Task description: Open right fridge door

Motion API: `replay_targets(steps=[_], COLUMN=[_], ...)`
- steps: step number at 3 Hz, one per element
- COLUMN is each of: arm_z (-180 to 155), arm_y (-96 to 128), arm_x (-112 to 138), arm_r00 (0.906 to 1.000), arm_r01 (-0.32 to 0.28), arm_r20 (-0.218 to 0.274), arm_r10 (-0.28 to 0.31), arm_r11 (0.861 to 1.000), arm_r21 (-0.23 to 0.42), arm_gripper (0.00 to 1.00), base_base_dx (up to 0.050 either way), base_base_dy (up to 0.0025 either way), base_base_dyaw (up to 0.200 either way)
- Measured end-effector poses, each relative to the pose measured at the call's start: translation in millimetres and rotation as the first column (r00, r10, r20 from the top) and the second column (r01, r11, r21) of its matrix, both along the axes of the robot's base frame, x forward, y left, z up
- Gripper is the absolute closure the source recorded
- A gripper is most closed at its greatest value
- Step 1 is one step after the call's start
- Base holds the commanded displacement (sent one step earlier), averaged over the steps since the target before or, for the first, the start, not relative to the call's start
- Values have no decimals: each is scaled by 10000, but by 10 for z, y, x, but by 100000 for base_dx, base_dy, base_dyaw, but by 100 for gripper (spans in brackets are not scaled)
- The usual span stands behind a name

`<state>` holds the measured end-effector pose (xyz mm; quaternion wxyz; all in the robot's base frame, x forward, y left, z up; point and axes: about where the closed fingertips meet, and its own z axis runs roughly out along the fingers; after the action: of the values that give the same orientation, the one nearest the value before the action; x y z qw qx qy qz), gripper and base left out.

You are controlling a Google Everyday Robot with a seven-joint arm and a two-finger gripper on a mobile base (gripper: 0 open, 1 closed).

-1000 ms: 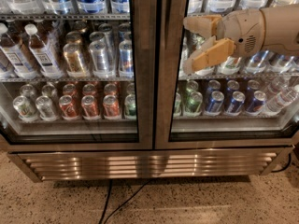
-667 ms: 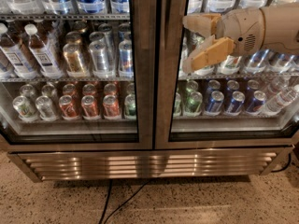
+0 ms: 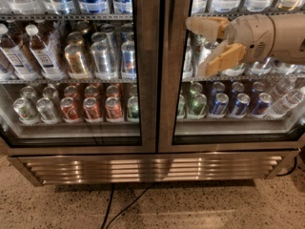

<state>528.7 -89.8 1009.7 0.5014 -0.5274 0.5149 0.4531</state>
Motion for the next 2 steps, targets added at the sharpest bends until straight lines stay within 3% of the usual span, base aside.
replay_targets(steps=[1,2], arm_z=[-7,16], arm_y=[3,61], arm_x=[-1,56], arm_r00=[10000,9985], arm_r01=[-69,463], arm_r20=[18,329], arm_r10=[69,-443], arm_r11=[10000,9970], arm_r21=[71,-622], arm_gripper=[0,0], base_base_dx=[0,0], base_base_dy=[0,0], base_base_dyaw=[0,0])
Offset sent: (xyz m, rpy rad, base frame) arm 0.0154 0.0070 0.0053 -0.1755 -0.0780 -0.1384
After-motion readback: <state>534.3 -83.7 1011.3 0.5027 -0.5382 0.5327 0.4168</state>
